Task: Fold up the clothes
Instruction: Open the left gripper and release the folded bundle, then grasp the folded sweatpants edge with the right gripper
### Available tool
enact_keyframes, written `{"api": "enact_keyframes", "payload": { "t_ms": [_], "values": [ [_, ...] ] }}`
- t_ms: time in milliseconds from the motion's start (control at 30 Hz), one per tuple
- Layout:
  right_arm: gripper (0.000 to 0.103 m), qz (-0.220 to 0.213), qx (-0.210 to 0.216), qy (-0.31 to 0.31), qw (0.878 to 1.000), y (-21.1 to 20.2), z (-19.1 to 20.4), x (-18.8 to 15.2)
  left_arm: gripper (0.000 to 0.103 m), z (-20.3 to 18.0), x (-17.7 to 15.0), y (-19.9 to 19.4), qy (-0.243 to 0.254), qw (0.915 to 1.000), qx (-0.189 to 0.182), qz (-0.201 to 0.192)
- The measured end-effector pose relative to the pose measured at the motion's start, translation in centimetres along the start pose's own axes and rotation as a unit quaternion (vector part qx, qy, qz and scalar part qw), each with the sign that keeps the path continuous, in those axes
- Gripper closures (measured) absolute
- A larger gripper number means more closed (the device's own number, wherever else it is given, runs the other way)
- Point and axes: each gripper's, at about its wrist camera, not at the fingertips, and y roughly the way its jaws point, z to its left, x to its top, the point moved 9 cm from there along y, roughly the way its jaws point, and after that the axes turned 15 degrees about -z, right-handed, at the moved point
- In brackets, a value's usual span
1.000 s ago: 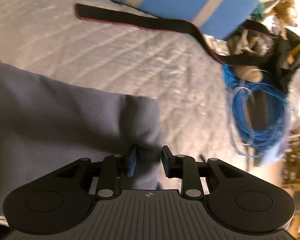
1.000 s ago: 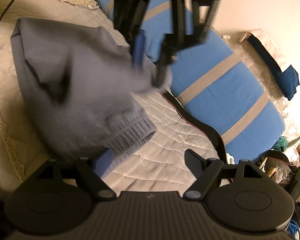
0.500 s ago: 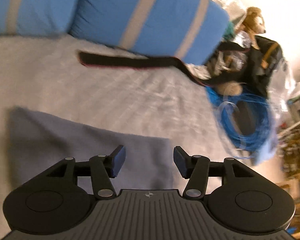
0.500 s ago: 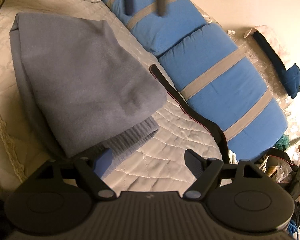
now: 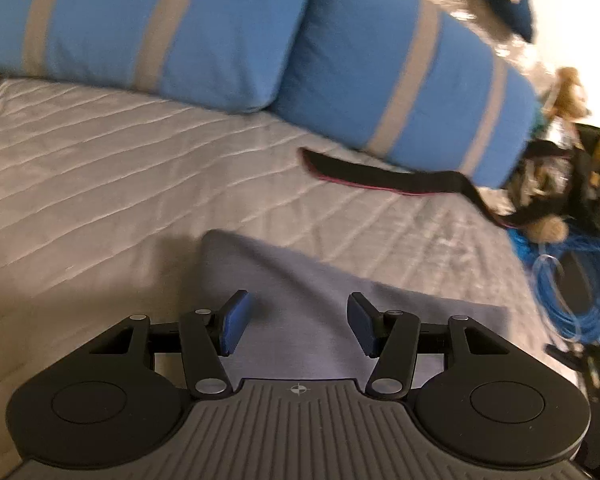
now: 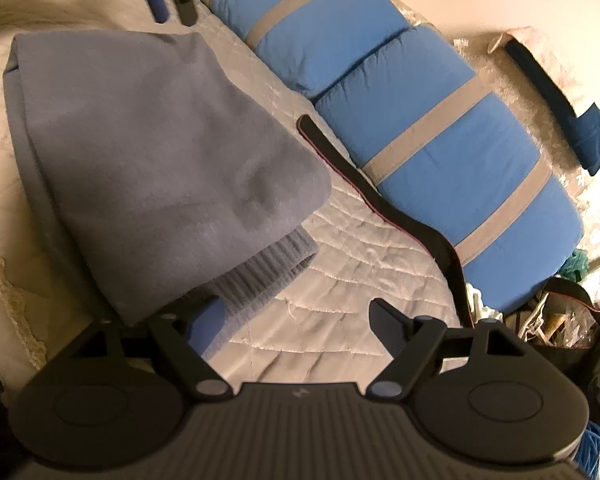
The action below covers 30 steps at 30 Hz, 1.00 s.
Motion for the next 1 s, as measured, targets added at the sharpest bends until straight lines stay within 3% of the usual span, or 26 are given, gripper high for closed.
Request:
{"api": "enact_keyframes", "payload": {
  "t_ms": [333,467,600,733,867,1000],
  "values": [
    [0.013,0.012,-0.011,-0.002,1.0,0.4,-0.1,-0.1,0.051,-0.9,-0.4,0.0,0.022,0.9995,-0.019,0.01],
    [0.013,-0.003,-0.025,0.014,1.0,-0.1,-0.8,0.1,0.05,-1.1,-0.5,0.0,0.018,0.9995,-0.023,0.011],
    [0.014,-0.043,-0.034,0.088,0.995,-1.9,-3.0,0.9,0.05,-0.5,-0.2,0.1,0.005,0.9998,-0.015,0.011],
    [0.014,-0.036,0.003,0.184,0.982,-3.3,-3.8,1.7,0.05,0.0,-0.1,0.0,-0.014,0.9996,-0.017,0.019],
    [0.014,-0.031,0.086,0.293,0.952,-4.2,-3.2,3.3,0.05,0.1,-0.2,-0.1,-0.014,0.9994,-0.019,0.026],
    [0.02,0.007,0.136,0.421,0.897,-3.2,-3.1,3.0,0.05,0.2,0.0,-0.3,-0.02,0.9993,-0.021,0.026]
  ]
}}
